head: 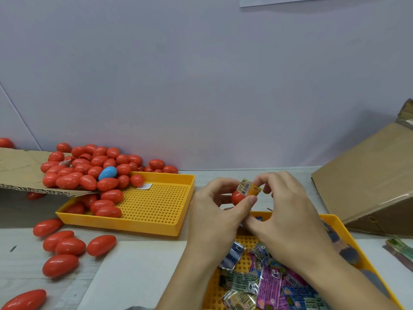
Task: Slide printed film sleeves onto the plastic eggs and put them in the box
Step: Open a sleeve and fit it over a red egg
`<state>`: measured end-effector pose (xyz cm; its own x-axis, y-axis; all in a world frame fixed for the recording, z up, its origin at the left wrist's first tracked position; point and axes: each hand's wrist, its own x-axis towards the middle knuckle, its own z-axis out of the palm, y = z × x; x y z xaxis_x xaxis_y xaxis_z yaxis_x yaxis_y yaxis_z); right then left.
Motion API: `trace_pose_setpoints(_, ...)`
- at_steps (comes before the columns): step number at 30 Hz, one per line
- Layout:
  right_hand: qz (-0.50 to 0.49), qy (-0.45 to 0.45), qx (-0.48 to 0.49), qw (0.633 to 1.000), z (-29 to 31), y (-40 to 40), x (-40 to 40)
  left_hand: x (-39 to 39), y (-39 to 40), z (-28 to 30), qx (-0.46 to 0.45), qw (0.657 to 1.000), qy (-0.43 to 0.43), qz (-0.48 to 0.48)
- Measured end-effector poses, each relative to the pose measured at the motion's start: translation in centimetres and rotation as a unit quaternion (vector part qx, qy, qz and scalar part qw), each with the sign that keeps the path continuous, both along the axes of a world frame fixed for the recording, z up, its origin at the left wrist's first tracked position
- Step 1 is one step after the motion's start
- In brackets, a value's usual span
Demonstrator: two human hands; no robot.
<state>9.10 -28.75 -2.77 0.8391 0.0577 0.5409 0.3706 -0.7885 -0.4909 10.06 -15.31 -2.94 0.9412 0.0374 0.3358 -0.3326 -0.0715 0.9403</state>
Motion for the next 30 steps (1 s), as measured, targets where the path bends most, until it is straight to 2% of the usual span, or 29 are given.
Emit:
trace_pose_setpoints(12, 0.000, -0.028, -0.005, 1.000, -0.1, -0.3, 0.1, 0.2, -0.4, -0.5, 0.006, 1.000, 0.022, 0.000)
trace_pose_setpoints(17, 0.029, -0.027, 0.017, 0.999, 0.1, -0.2, 0.1, -0.1, -0.6, -0.4, -0.007, 0.997, 0.066, -0.040)
trace_pose_setpoints(22, 0.050, -0.040, 0.007, 0.998, 0.3, 0.1, -0.1, -0.4, -0.8, 0.1, 0.041, 0.996, 0.055, -0.061)
trace_pose_setpoints(30, 0.068, -0.029, 0.035, 0.997, 0.0, -0.2, 0.1, -0.9, -0.8, 0.6, 0.048, 0.995, 0.059, -0.064)
